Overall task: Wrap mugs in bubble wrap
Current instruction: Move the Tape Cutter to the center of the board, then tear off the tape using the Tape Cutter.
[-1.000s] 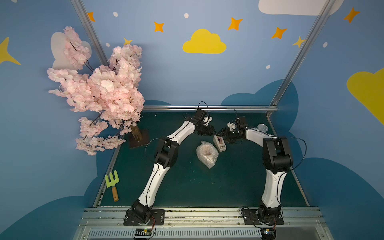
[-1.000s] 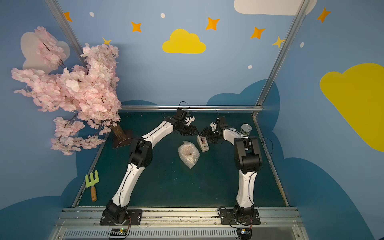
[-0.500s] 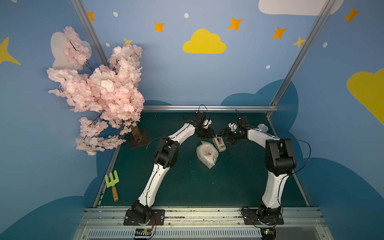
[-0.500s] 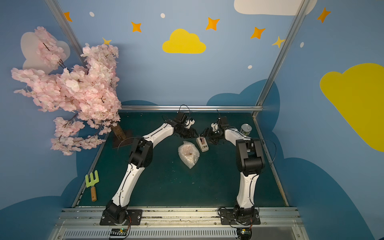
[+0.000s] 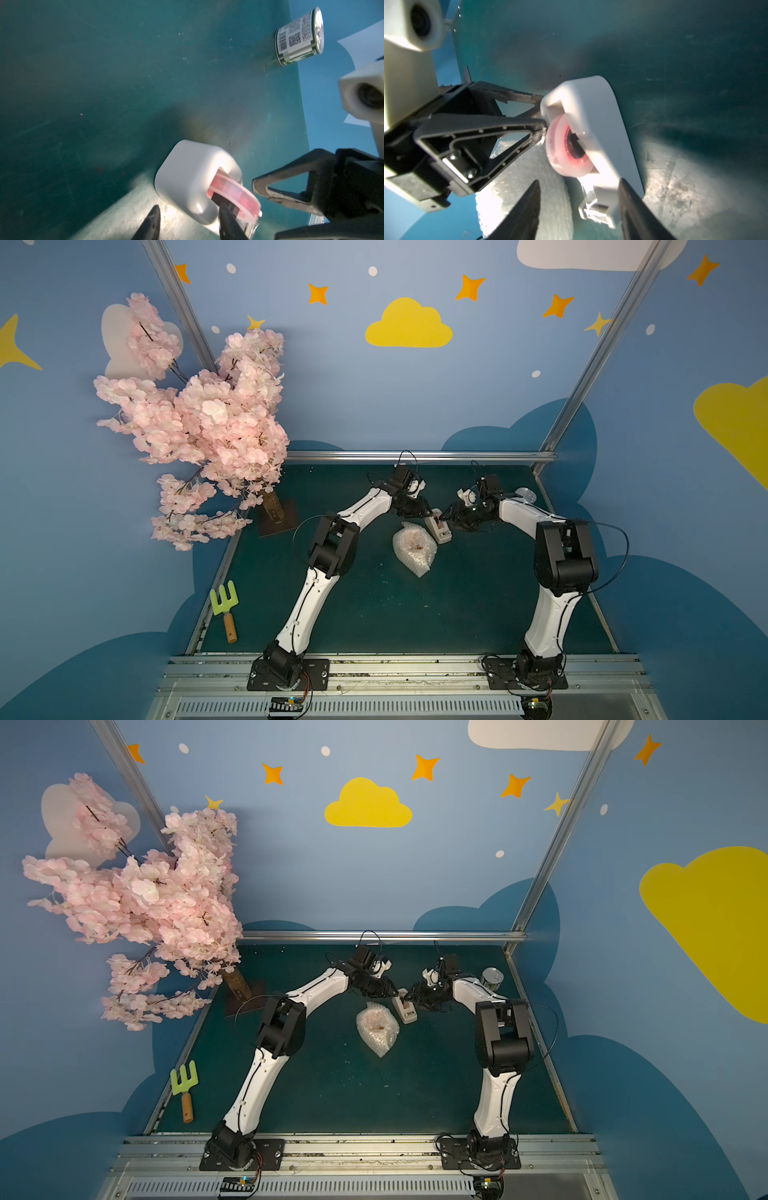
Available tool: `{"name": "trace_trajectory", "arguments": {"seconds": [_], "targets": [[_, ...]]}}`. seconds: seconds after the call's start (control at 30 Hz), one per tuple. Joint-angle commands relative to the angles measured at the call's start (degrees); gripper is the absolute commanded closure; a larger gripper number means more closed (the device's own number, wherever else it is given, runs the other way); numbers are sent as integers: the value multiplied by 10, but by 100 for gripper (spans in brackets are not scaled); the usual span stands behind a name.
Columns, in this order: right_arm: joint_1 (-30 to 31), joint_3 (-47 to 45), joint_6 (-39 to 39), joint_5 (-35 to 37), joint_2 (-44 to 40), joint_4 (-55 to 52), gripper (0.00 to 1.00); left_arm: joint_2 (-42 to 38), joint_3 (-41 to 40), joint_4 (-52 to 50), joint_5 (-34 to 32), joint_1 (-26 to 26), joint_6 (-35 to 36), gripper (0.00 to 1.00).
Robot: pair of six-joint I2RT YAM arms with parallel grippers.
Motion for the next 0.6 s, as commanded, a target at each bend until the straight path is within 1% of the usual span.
{"name": "trace_trajectory", "arguments": {"seconds": [0.0,0.07,0.2,0.37,0.57], "targets": [[0,27,-67,1,2,-43,50,5,12,-14,-4,-1,7,56],[-1,38,-89,-5,10,-60,53,8,15,-14,-3,-2,6,57],[-2,80,-129,-5,40,-113,57,12,18,-19,-6,-4,7,58],[-4,116,-156,-9,64,-148,62,16,21,-23,-5,-7,9,59],[-5,103,-165,-4,68,-153,67,17,23,-25,-6,-9,10,59]]}}
